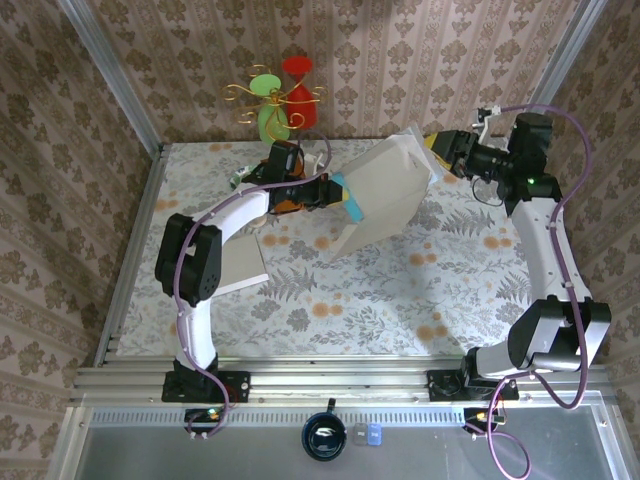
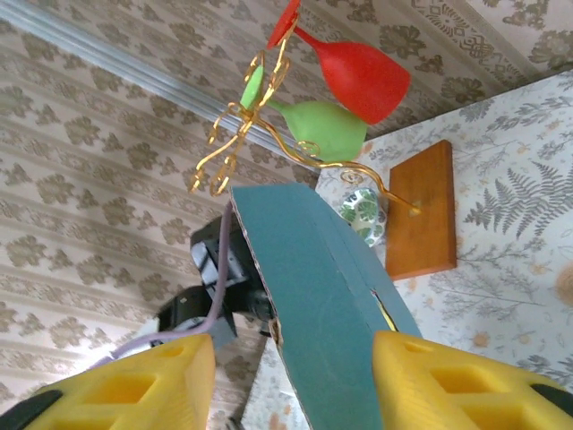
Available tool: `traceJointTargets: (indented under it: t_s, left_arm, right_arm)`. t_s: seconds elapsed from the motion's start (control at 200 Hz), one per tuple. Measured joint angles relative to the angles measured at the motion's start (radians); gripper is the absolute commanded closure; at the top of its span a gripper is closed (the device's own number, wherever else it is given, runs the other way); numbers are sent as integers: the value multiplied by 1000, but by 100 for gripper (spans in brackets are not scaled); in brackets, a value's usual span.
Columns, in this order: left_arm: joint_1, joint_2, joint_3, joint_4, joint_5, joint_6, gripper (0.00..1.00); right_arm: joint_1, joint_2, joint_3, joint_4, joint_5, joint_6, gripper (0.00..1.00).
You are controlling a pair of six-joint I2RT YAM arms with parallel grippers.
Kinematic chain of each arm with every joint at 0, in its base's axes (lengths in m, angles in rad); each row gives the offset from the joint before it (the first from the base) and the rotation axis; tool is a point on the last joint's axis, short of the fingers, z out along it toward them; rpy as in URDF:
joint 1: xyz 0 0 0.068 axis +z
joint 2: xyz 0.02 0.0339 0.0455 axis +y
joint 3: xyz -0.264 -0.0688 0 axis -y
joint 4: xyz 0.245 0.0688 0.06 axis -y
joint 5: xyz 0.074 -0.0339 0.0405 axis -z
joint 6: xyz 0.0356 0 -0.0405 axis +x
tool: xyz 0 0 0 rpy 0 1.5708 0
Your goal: Fold the paper box
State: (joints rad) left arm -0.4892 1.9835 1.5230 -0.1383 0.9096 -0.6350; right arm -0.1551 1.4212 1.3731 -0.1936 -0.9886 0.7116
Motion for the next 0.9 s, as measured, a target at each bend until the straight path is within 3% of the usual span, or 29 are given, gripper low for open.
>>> traceJointTargets:
  t_s: [0.15, 0.48, 0.9]
  left_arm:
    - [0, 0, 0, 0, 0, 0, 100]
    - [0, 0, 0, 0, -1, 0, 100]
    - [0, 0, 0, 0, -1, 0, 100]
  right_arm:
    - [-15, 7, 0, 28, -7, 30, 46]
    - [-17, 40, -23, 30, 0, 53, 63]
    - [-8, 44, -26, 18, 2, 36, 63]
